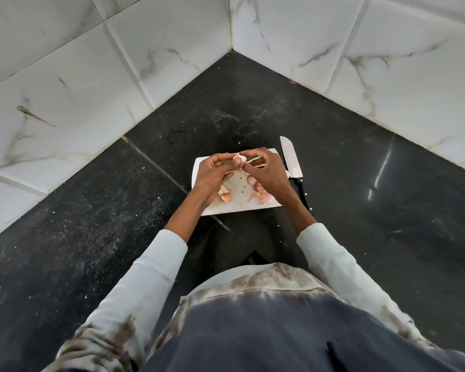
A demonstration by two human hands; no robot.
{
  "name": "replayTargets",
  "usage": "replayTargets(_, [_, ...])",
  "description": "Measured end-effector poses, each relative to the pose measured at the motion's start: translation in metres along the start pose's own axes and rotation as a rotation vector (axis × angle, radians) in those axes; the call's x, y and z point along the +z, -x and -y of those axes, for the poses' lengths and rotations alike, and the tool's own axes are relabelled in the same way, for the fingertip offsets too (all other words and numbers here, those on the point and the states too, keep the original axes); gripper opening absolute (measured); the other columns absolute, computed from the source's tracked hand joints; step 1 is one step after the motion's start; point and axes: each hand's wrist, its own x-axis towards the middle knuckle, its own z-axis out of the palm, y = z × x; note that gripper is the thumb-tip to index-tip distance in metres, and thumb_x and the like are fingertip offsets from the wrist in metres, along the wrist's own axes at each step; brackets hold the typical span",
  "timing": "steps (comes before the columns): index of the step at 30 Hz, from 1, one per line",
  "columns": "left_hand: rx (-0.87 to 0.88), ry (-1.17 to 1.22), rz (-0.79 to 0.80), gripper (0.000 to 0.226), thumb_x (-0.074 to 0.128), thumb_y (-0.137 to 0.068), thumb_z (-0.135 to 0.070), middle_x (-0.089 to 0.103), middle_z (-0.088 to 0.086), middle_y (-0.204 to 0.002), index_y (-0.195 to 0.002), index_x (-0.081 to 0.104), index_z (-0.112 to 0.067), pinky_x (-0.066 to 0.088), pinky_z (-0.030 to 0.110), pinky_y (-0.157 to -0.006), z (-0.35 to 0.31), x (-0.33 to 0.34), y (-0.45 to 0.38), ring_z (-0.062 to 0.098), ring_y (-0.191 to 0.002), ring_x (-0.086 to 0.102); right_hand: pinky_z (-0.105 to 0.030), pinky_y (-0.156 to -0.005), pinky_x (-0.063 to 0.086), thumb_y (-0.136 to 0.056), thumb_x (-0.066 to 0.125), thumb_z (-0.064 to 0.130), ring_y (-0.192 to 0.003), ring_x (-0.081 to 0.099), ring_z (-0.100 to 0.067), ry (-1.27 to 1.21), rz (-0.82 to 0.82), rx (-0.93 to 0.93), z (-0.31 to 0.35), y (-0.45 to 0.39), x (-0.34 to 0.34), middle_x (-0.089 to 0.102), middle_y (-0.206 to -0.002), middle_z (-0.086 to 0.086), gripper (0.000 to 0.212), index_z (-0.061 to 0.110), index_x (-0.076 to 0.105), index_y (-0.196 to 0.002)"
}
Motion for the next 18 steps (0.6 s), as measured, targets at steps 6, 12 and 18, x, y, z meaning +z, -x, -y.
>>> replayTargets(6, [0.089,-0.025,-0.063,0.038,0.087,-0.087,-0.018,0.082,0.005,-0.111,-0.122,0.075,-0.011,0.062,0.032,-0.095,0.0016,-0.0009,-0.0006,0.018,-0.108,0.078,-0.030,-0.094,0.061,-0.097,0.075,0.025,-0.105,0.073,-0.010,-0.117,-0.026,0.092,0.0021,-0.0023,0.0033,0.078,-0.115,0.003,0.027,0.017,0.077,-0.123])
replayTargets(12, [0.172,-0.091,-0.154,0.035,0.092,-0.081,-0.014,0.082,0.004,-0.109,-0.112,0.077,-0.008,0.063,0.037,-0.099,0.0053,0.0028,0.0048,0.019,-0.104,0.079,-0.025,-0.093,0.061,-0.093,0.077,0.022,-0.104,0.074,-0.008,-0.160,-0.039,0.112,0.0034,-0.0027,0.0049,0.078,-0.115,0.004,0.028,0.016,0.079,-0.120])
replayTargets(18, [0.180,-0.045,-0.160,0.036,0.093,-0.080,-0.014,0.082,0.008,-0.109,-0.111,0.077,-0.005,0.063,0.040,-0.098,0.0029,0.0014,0.0088,0.023,-0.104,0.080,-0.014,-0.085,0.058,-0.094,0.077,0.017,-0.100,0.074,-0.001,-0.195,-0.019,0.072,0.0019,-0.0025,0.0023,0.078,-0.111,0.006,0.026,0.016,0.080,-0.119])
